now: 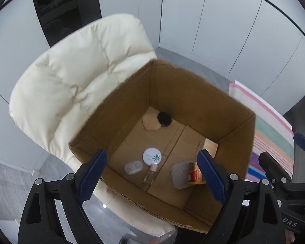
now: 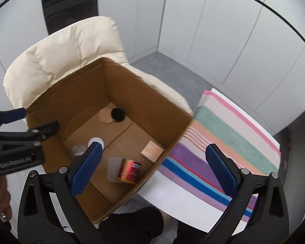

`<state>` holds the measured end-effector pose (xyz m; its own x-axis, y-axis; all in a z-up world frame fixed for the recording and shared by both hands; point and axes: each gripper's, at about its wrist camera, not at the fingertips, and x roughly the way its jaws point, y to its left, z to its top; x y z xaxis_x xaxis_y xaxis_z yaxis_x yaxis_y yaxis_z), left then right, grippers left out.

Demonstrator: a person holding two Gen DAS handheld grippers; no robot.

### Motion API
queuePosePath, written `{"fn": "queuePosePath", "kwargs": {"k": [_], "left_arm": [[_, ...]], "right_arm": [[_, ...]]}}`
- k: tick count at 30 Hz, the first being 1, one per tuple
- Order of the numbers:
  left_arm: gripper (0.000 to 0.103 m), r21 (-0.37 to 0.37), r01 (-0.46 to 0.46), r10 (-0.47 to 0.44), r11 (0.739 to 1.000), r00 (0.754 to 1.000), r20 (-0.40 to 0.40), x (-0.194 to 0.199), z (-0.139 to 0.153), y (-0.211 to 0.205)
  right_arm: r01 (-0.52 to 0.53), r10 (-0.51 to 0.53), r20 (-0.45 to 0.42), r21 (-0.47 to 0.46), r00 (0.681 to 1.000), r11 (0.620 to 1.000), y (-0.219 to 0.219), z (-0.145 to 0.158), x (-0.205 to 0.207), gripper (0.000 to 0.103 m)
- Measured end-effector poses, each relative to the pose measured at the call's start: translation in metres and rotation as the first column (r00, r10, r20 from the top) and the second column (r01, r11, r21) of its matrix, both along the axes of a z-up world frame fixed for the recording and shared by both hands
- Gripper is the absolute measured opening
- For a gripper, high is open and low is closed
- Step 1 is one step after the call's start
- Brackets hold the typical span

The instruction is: Organize objects

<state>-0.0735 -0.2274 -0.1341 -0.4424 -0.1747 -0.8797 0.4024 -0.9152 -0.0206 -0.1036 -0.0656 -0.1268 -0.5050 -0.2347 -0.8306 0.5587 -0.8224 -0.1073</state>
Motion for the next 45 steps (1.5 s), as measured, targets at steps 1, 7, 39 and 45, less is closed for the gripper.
{"fn": "queuePosePath", "kwargs": {"k": [1, 7, 39, 45], "left_arm": [[0.091, -0.002, 0.004, -0.004, 1.0, 1.0, -0.007, 0.002, 0.006, 0.002], [0.099, -0.001, 0.087, -0.087, 0.996, 0.996, -0.024, 0.014, 0.054, 0.031], [0.103, -0.084, 0.399, -0.397, 0.913, 0.917, 0.037, 0.123, 0.189, 0.167], [0.103, -0.098, 0.418, -0.416, 0.903, 0.909, 0.036, 0.129, 0.192, 0.172]], "right_arm": [[0.011, -0.011, 0.003, -0.005, 1.0, 1.0, 0.004, 0.004, 0.0, 0.103], [0.186, -0.183, 0.088, -0.028, 0.979, 0.982, 0.05, 0.039, 0.012, 0.103], [0.592, -0.578, 0.15, -0.07, 0.802, 0.803, 0.216, 0.171, 0.18, 0.103], [0.589, -0.575, 0.152, -0.067, 0.804, 0.805, 0.21, 0.17, 0.187, 0.103]]}}
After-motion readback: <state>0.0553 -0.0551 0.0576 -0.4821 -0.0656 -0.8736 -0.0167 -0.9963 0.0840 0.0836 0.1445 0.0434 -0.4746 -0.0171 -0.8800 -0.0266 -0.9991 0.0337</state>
